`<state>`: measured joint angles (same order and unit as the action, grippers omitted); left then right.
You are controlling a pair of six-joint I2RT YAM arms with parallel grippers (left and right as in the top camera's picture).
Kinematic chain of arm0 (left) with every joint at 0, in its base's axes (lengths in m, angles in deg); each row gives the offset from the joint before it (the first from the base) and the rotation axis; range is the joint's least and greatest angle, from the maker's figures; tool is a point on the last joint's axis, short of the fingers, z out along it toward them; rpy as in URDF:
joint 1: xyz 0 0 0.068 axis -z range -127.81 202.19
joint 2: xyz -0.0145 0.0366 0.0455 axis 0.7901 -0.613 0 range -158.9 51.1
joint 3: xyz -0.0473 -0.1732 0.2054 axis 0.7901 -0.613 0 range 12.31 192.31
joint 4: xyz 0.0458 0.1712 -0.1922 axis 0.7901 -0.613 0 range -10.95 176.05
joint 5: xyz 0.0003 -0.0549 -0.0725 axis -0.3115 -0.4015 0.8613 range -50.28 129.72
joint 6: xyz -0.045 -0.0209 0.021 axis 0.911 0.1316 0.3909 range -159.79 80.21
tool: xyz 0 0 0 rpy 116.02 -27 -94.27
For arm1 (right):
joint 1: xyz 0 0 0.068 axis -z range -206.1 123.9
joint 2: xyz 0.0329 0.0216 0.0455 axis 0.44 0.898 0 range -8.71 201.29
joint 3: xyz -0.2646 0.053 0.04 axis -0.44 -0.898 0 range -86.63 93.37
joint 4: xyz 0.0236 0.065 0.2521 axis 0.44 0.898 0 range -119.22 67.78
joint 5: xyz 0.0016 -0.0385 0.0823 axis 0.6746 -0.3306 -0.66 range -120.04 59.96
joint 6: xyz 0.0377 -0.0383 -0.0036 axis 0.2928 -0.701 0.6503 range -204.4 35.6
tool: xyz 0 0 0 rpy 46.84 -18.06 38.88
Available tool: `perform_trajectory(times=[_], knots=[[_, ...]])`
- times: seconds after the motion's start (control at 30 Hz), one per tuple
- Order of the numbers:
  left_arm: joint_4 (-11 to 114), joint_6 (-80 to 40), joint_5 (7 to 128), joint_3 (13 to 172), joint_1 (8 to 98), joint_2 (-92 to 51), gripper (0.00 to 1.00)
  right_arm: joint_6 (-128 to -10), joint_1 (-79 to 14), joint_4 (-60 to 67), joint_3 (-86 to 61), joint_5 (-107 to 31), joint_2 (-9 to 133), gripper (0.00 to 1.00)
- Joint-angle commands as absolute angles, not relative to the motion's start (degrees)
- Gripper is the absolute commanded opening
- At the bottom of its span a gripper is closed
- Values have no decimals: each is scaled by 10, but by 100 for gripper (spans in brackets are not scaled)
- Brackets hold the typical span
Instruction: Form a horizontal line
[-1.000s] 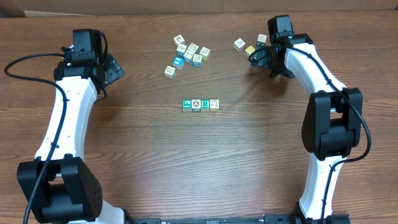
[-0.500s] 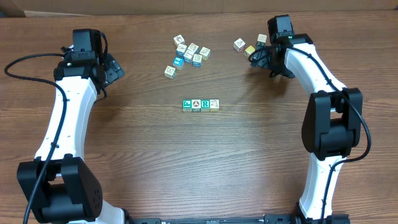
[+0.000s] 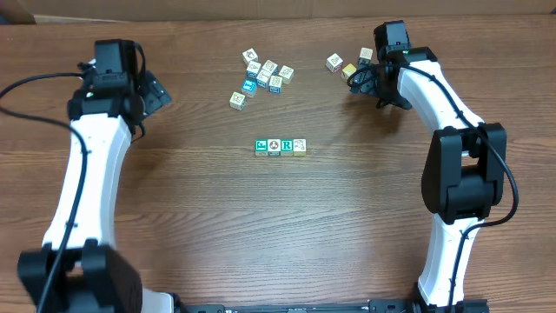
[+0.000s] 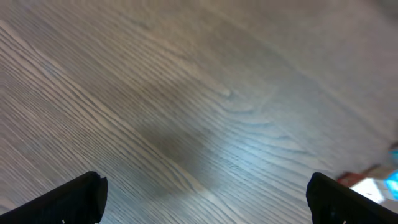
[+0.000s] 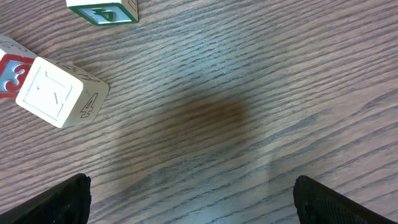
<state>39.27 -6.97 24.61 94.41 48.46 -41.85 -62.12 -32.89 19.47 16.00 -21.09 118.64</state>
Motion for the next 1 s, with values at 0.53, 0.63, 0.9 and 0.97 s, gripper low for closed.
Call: perform_trajectory(times=[0.53, 0.63, 0.9, 0.97], knots=[[488, -70, 243, 569, 492, -220, 100, -619, -330, 192, 157, -211, 1186, 100], [489, -70, 238, 538, 492, -195, 100, -619, -330, 192, 157, -211, 1186, 100], [545, -70, 229, 466, 492, -145, 100, -619, -330, 192, 157, -211, 1186, 100], [574, -70, 233, 445, 492, -135, 99, -619, -330, 192, 157, -211, 1186, 100]])
